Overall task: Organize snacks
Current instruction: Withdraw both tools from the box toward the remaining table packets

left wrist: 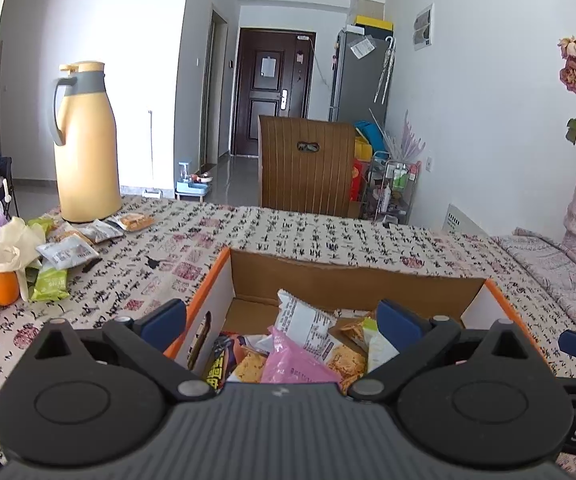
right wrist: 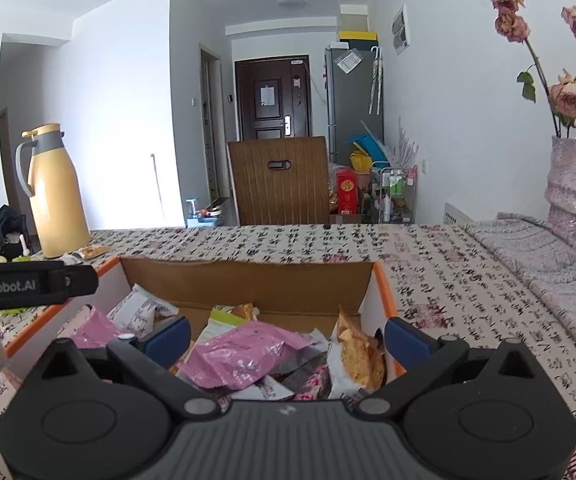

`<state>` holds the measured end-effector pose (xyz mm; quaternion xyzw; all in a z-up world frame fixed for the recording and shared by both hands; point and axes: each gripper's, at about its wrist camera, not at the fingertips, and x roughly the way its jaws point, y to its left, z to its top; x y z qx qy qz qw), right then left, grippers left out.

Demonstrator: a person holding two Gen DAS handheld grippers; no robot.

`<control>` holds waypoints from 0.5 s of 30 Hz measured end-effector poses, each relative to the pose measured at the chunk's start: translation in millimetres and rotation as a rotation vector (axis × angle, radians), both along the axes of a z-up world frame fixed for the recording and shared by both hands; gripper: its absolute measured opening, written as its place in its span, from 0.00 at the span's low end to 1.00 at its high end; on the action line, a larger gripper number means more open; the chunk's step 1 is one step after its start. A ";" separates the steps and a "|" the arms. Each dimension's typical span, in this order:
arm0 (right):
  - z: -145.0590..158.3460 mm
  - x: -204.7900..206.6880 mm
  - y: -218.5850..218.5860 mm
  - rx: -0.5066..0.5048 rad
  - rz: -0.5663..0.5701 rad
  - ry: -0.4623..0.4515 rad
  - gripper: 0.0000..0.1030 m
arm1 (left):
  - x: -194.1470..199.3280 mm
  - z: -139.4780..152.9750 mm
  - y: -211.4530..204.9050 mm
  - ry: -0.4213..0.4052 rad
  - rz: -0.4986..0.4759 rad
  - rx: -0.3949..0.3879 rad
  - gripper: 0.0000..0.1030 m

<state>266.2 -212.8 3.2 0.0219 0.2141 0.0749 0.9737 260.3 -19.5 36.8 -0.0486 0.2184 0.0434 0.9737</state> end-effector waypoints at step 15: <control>15.6 -40.1 -2.4 -0.021 0.017 -0.002 1.00 | -47.0 17.7 3.3 -0.017 0.003 0.032 1.00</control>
